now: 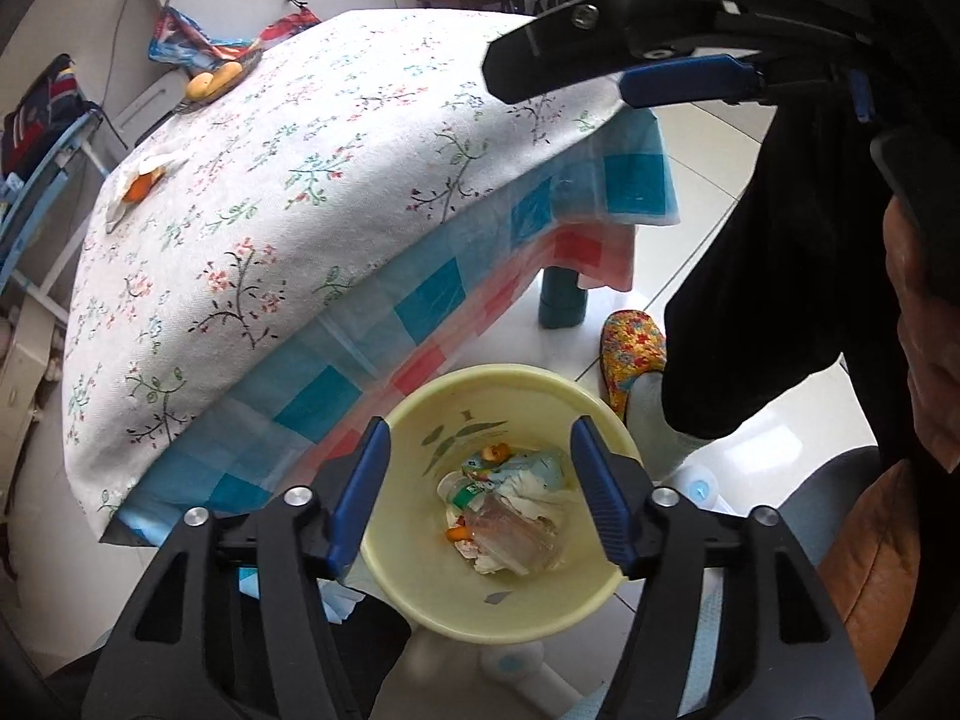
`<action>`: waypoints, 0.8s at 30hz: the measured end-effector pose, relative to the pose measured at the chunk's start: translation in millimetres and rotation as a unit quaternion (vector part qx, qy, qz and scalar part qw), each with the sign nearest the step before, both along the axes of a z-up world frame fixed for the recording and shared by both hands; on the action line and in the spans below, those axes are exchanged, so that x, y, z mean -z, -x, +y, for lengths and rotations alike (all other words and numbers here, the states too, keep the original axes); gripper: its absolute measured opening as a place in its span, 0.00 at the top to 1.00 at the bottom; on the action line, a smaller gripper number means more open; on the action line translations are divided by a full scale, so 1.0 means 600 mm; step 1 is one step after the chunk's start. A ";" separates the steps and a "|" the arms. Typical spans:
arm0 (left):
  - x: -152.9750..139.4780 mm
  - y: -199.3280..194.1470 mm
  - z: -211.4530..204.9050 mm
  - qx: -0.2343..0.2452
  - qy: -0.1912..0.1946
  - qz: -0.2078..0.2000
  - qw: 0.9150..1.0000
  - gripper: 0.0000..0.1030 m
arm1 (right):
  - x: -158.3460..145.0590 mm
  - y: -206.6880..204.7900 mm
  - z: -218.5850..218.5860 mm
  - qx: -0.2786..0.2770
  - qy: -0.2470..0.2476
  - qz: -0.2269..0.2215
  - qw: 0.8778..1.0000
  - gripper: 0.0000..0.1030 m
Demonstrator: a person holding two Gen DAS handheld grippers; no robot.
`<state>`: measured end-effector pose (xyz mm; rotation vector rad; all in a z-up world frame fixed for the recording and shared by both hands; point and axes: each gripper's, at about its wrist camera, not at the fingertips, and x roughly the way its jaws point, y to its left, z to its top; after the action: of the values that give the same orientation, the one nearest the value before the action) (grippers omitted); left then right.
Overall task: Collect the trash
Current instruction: 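Move both open grippers back toward the table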
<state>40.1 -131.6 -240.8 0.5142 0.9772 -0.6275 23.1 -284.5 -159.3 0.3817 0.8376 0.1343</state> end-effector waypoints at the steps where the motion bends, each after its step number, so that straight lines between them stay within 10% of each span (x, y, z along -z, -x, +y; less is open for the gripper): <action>1: -0.002 -0.002 0.002 -0.004 0.001 -0.003 1.000 0.39 | 0.000 0.000 -0.001 0.001 0.000 0.000 1.000 0.24; 13: -0.041 -0.034 0.036 -0.074 0.045 -0.037 0.996 0.34 | -0.004 -0.001 -0.007 0.012 -0.005 -0.004 1.000 0.22; 24: -0.101 -0.099 0.139 -0.238 0.127 -0.066 0.961 0.31 | -0.019 -0.008 0.025 -0.019 0.015 -0.016 1.000 0.22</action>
<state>99.3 -48.1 -180.4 0.0806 0.8377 -0.2744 28.2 -269.7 -147.8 0.3345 0.8136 0.1618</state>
